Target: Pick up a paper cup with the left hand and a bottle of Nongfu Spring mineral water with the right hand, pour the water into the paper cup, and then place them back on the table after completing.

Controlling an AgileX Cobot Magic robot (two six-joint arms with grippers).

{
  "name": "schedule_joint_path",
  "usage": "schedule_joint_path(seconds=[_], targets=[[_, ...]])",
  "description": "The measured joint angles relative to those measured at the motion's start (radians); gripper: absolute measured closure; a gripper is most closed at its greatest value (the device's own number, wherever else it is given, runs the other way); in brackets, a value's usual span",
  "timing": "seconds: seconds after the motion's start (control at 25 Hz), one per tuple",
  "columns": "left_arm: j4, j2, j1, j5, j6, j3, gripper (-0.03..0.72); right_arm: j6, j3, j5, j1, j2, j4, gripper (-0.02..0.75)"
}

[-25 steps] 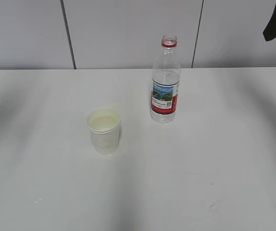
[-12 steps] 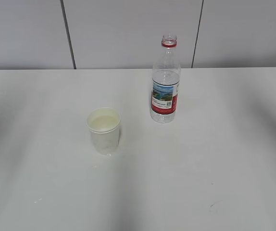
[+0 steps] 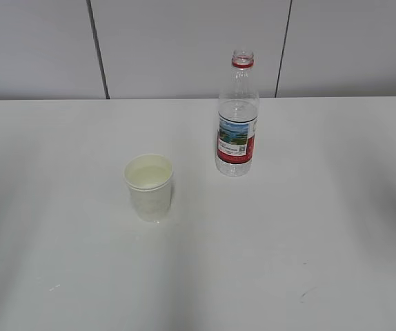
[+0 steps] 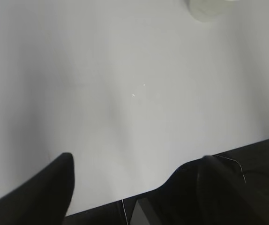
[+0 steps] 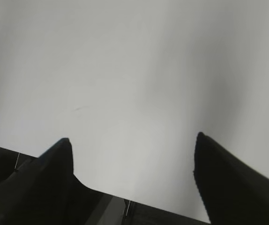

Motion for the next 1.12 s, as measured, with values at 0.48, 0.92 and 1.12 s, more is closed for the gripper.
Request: schedule_joint_path(seconds=[0.48, 0.92, 1.12], targets=[[-0.015, -0.406, 0.0, 0.031, -0.012, 0.152, 0.188, 0.02, 0.264, 0.005, 0.0, -0.358, -0.096, 0.146], [-0.032, -0.551, 0.0, 0.069, -0.072, 0.203, 0.188, 0.026, 0.573, -0.03, 0.0, -0.584, -0.081, 0.146], [-0.038, -0.6, 0.0, 0.065, -0.074, 0.245, 0.188, 0.032, 0.586, -0.058, 0.0, -0.704, -0.066, 0.146]])
